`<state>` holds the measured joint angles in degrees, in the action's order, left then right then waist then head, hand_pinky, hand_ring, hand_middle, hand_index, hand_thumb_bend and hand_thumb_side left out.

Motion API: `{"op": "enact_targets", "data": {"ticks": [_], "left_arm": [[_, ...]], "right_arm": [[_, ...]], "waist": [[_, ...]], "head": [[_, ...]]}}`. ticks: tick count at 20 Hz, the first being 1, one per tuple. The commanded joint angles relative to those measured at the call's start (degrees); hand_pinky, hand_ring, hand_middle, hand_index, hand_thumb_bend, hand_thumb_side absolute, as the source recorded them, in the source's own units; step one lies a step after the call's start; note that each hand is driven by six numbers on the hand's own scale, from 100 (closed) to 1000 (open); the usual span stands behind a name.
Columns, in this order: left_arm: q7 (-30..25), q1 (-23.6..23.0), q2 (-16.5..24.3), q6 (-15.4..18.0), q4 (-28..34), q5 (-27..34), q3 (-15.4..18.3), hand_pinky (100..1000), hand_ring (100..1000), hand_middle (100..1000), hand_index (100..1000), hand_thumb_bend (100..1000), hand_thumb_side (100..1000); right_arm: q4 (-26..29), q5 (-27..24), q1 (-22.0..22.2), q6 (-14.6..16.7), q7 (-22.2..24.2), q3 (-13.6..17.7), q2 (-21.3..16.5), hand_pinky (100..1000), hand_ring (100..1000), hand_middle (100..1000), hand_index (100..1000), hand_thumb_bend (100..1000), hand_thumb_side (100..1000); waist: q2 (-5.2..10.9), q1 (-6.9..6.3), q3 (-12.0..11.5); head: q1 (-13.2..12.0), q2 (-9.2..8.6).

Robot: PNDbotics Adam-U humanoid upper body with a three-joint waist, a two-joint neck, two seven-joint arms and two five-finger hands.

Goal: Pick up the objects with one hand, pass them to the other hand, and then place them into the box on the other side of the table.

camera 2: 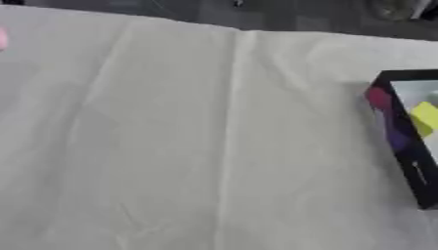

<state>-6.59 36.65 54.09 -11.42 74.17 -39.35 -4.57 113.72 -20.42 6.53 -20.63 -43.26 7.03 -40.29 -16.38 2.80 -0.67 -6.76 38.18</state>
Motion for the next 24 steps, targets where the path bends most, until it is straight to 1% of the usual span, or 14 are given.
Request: {"op": "enact_targets", "data": {"ticks": [1,3,6,7,8,9,10,13,14,15,18,20,24], "left_arm": [[-0.4,-0.1,3.2,1.6,4.5,2.2,-0.6,731,652,523,431,249,100],[-1.1,-0.6,3.3,2.6,7.0,3.5,-1.4,732,651,522,431,228,100],[-2.4,-1.0,3.2,3.0,10.6,5.4,-2.3,733,647,520,430,185,100],[-2.8,-1.0,3.0,3.1,11.8,6.1,-2.7,734,646,519,429,188,100],[-3.3,-1.1,2.9,3.0,12.8,6.7,-2.9,734,646,519,429,163,100],[-3.7,-1.1,2.5,3.1,13.8,7.4,-3.3,736,641,516,428,112,100],[-4.2,-1.1,2.2,3.1,14.7,8.1,-3.5,737,640,515,427,100,100],[-5.3,-1.0,0.9,2.8,16.7,10.2,-4.1,740,634,508,424,100,100],[-5.5,-0.8,0.2,2.7,17.2,10.9,-4.2,738,633,507,423,100,100],[-5.7,-0.7,-0.4,2.6,17.6,11.5,-4.4,738,631,505,421,100,100],[-6.3,-0.1,-2.5,2.6,18.4,12.7,-5.3,735,628,502,420,100,106],[-6.6,0.4,-4.2,2.7,18.8,13.4,-5.9,733,624,497,417,100,145],[-6.3,1.5,-8.1,3.2,19.1,14.7,-7.0,734,619,492,413,100,192]], "right_arm": [[0.9,-0.1,-0.4,-0.7,-1.1,0.9,-2.7,675,768,779,786,467,127],[0.9,-0.1,-0.5,-0.3,-1.0,0.9,-3.1,675,768,779,787,464,125],[0.9,-0.1,-1.0,0.3,-0.7,0.9,-3.6,673,768,781,788,457,121],[0.9,-0.1,-1.3,0.6,-0.5,0.8,-3.9,672,768,781,789,463,141],[0.9,-0.2,-1.6,0.8,-0.4,0.8,-4.2,672,768,781,789,453,119],[0.9,-0.2,-2.1,1.1,-0.2,0.8,-4.6,672,768,782,790,447,115],[0.9,-0.3,-2.6,1.4,-0.1,0.8,-5.0,671,768,782,791,444,112],[0.9,-0.2,-4.2,2.2,0.7,0.7,-6.2,672,770,785,793,437,105],[0.9,-0.2,-4.7,2.4,1.0,0.6,-6.6,672,770,785,794,472,143],[0.9,-0.1,-5.4,2.7,1.4,0.5,-7.1,672,771,786,794,433,100],[0.9,-0.2,-7.8,3.1,2.6,0.1,-8.5,674,772,788,796,422,100],[0.9,-0.3,-9.7,3.1,3.8,-0.4,-9.7,676,775,792,799,419,100],[0.9,-0.1,-13.9,2.7,7.0,-1.9,-11.9,681,778,796,803,419,100]], "waist": [[2.19,-0.44,0.0],[2.41,-0.33,0.0],[2.81,-0.23,0.0],[2.96,-0.22,0.0],[3.07,-0.22,0.0],[3.24,-0.22,0.0],[3.36,-0.21,0.0],[3.71,-0.19,0.0],[3.81,-0.17,0.0],[3.92,-0.15,0.0],[4.26,-0.12,0.1],[4.51,-0.09,0.1],[4.95,0.05,0.3]], "head": [[1.0,0.42],[1.7,0.72],[2.6,1.19],[3.0,1.34],[3.2,1.45],[3.5,1.65],[3.8,1.79],[4.4,2.21],[4.6,2.34],[4.9,2.52],[5.7,2.96],[6.3,3.33],[7.2,4.0]]}}
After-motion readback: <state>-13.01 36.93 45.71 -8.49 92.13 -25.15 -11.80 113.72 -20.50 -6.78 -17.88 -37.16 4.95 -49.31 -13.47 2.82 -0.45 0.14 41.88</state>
